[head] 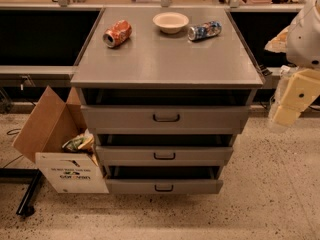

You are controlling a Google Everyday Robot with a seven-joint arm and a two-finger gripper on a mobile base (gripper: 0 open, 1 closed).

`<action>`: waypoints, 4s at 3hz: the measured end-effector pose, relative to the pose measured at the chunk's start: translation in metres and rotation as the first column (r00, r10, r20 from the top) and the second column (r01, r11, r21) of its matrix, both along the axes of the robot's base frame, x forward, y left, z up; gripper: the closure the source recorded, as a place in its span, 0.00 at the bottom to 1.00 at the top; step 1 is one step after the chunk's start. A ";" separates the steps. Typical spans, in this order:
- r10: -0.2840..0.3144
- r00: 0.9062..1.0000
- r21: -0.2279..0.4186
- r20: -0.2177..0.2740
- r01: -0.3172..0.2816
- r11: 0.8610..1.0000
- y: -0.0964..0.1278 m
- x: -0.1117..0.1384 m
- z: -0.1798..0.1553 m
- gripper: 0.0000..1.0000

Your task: Open bottom drawer

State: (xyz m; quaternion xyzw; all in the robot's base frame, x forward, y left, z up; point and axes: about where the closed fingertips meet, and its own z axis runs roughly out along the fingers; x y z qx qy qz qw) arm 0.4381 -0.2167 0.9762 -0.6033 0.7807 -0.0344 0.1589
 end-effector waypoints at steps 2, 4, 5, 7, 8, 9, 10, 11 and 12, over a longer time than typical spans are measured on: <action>0.062 0.998 -0.013 -0.011 -0.062 0.998 0.001 0.007 -0.026 0.00; 0.181 0.972 -0.023 -0.149 -0.186 0.982 0.000 0.007 -0.145 0.00; 0.181 0.972 -0.023 -0.149 -0.186 0.982 0.000 0.007 -0.146 0.00; 0.230 0.949 -0.020 -0.214 -0.240 0.971 -0.001 -0.004 -0.234 0.00; 0.294 0.925 0.038 -0.239 -0.293 0.955 0.005 -0.014 -0.318 0.00; 0.337 0.902 0.089 -0.271 -0.325 0.942 0.012 -0.018 -0.375 0.00; 0.354 0.870 0.137 -0.344 -0.326 0.935 0.024 -0.021 -0.424 0.00; 0.354 0.870 0.137 -0.344 -0.326 0.935 0.024 -0.021 -0.424 0.00; 0.383 0.849 0.112 -0.363 -0.369 0.923 0.017 -0.016 -0.454 0.00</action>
Offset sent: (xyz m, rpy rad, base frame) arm 0.0132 0.0001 -0.0418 -0.0379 0.0278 0.1013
